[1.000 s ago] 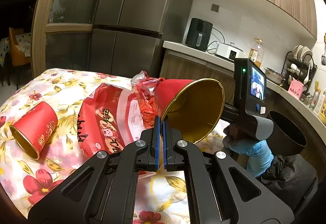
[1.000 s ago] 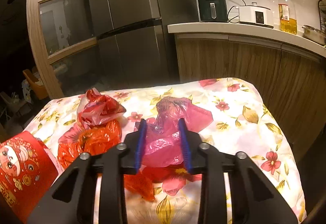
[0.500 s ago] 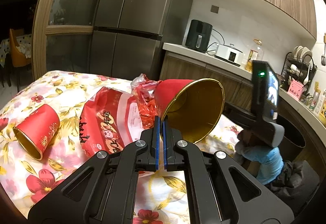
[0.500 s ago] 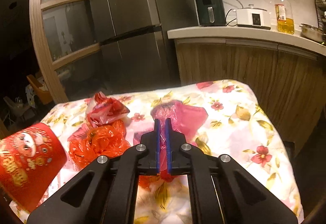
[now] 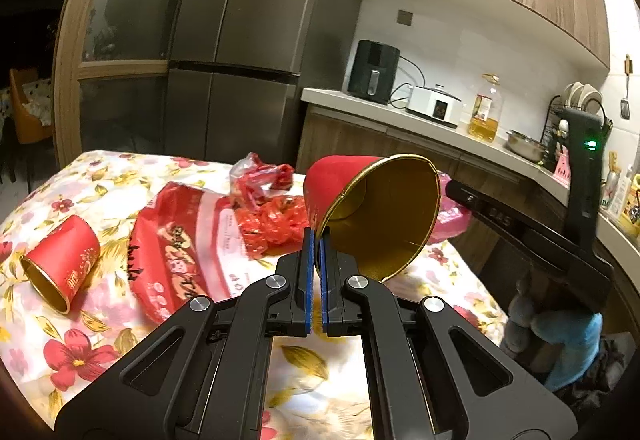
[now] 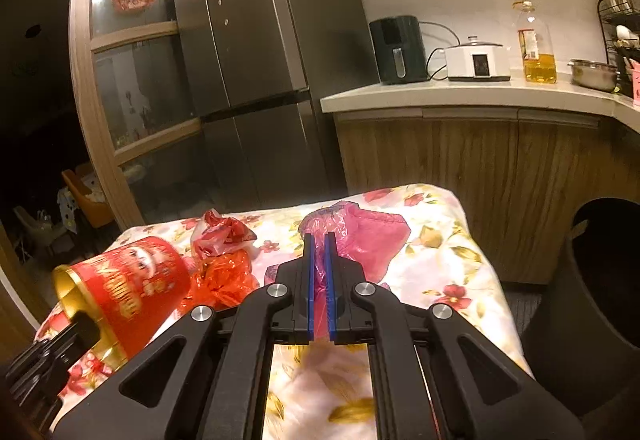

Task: Collect trash
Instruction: 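Carry the red cup and pink bag over the black bin with both tools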

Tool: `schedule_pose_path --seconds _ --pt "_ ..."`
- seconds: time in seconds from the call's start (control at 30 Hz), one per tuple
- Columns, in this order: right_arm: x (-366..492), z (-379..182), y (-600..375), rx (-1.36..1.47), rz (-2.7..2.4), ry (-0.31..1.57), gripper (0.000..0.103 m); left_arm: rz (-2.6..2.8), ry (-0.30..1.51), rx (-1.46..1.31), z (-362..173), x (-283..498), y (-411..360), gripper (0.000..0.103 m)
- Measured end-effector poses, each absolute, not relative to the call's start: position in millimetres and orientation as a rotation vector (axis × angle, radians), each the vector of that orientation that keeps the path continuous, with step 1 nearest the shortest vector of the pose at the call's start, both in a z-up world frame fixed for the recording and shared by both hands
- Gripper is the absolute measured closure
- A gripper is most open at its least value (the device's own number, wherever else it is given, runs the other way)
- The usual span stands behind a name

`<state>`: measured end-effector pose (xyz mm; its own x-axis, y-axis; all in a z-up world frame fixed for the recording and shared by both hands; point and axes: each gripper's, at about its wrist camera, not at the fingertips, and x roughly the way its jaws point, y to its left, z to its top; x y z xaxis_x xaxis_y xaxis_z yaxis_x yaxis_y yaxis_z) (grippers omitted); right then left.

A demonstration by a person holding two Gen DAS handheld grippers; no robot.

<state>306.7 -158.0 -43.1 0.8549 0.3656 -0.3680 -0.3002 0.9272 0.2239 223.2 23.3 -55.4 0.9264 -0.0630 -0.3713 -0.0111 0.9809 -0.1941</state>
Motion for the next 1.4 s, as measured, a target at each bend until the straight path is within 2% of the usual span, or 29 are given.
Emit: schedule_pose_path --seconds 0.67,1.4 --pt "247 -8 -254 0.186 0.230 0.302 0.098 -0.148 0.342 -0.120 -23 226 -67 0.101" --pt "224 -6 -379 0.251 -0.036 0.232 0.098 -0.406 0.315 -0.078 -5 265 -207 0.101"
